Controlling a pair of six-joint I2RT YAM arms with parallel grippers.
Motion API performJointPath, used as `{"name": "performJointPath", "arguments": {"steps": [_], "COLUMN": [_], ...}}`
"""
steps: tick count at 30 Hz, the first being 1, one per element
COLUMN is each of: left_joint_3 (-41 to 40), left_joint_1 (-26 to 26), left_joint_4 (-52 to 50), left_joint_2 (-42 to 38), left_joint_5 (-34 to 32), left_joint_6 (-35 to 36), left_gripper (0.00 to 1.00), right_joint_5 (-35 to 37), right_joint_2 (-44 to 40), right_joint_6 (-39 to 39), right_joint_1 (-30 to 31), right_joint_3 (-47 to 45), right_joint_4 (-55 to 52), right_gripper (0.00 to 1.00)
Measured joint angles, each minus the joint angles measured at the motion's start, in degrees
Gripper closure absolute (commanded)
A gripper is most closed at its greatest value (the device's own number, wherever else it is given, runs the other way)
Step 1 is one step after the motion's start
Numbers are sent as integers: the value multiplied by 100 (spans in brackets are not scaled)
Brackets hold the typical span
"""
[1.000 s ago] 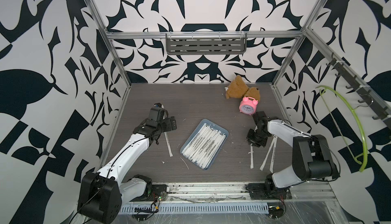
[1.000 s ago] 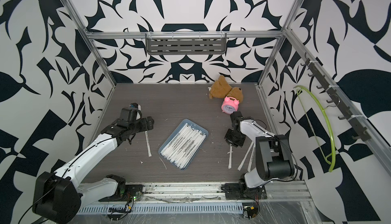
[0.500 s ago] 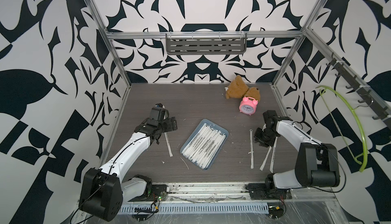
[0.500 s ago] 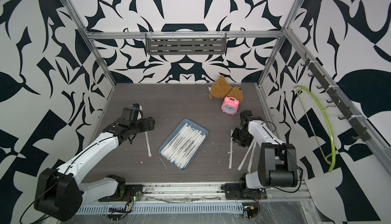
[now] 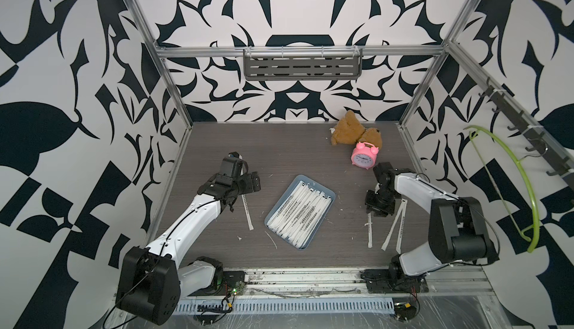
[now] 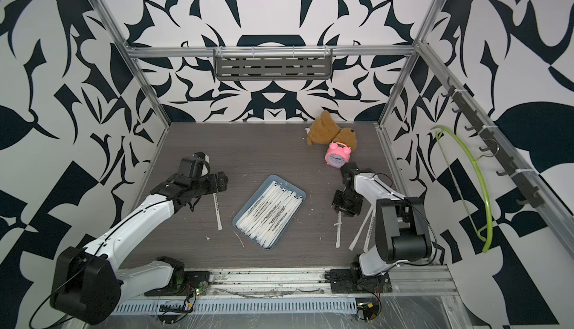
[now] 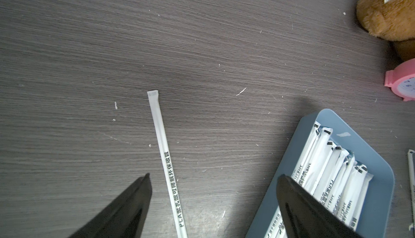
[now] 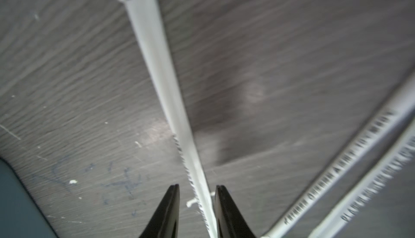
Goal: Put the straws into the storage box
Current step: Pick up the straw from the center of the board, then place the straw in the storage box.
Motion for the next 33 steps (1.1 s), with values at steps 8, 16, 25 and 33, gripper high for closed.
{"name": "performJointPath", "arguments": {"steps": [8, 16, 25, 33], "left_joint_3": [-2, -2, -22, -22], "left_joint_1": [0, 0, 2, 24], "left_joint_4": [4, 22, 90, 140], "left_joint_2": [33, 76, 155, 236], "left_joint_5": [15, 7, 28, 133], "left_joint_6": [0, 4, 46, 50], "left_gripper": [6, 5, 5, 5], "right_joint_5": [35, -13, 702, 1392], "right_joint_2": [323, -96, -914, 588], "right_joint_6": [-55, 461, 3499, 5523], "right_joint_1": [46, 634, 3250, 4269], "right_joint_3": [59, 214, 1484, 2109], "right_joint_4": [131, -109, -87, 540], "right_gripper": [93, 100, 100, 100]}}
